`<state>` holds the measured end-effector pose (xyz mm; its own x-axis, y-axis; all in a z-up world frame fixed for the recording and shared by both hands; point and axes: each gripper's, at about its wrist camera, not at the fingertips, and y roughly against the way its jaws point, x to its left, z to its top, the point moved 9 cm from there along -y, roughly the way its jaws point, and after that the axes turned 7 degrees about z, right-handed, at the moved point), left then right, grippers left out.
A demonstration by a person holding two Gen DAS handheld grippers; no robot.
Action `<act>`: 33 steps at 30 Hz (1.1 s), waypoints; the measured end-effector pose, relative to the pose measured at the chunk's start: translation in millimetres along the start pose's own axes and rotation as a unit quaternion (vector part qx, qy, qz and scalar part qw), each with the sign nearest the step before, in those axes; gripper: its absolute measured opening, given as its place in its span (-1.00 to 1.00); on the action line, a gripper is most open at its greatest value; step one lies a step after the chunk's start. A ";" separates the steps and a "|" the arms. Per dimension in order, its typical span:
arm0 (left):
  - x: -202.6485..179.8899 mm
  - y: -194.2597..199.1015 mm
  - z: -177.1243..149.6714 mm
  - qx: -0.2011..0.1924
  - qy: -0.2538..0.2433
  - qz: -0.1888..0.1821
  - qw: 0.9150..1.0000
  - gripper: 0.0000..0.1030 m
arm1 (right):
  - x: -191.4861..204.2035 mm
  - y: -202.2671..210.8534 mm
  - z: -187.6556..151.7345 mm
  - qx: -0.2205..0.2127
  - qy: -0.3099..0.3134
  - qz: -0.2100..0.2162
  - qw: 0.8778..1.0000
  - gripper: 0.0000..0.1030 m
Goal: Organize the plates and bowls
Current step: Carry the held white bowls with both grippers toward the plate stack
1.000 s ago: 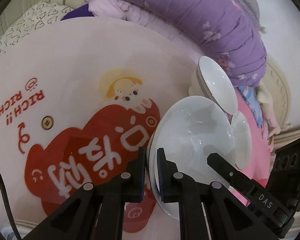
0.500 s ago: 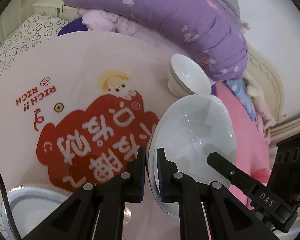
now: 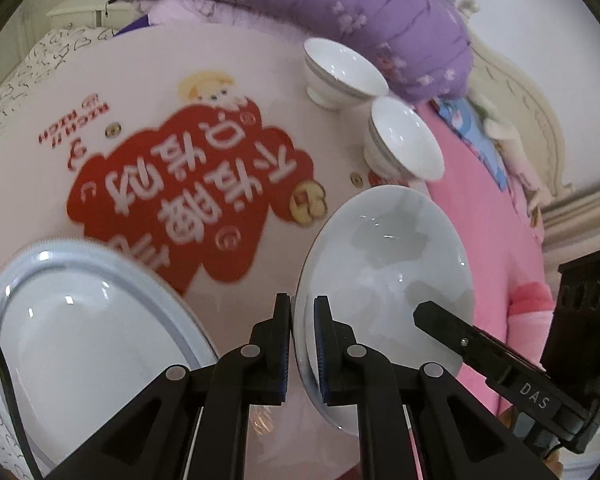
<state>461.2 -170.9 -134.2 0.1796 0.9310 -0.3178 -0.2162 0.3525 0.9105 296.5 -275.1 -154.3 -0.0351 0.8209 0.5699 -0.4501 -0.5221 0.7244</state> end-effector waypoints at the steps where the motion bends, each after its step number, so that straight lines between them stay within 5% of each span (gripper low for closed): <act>1: -0.6 -1.4 -3.9 0.001 -0.001 0.001 1.000 -0.86 | -1.6 0.8 -3.3 0.001 -0.001 0.000 1.000 -0.67; 12: -3.1 -19.1 -40.2 0.026 -0.006 0.009 1.000 -0.87 | -14.2 4.9 -26.2 0.007 -0.002 -0.014 1.000 -0.67; 33: 0.1 -39.0 -37.7 0.031 -0.007 0.019 0.999 -0.83 | -25.4 -17.3 -28.8 0.036 0.005 -0.026 0.999 -0.62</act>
<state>433.5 -181.0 -179.8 0.1852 0.9420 -0.2800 -0.1624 0.3104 0.9366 279.5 -280.3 -192.5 -0.0220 0.8495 0.5271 -0.3860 -0.4936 0.7793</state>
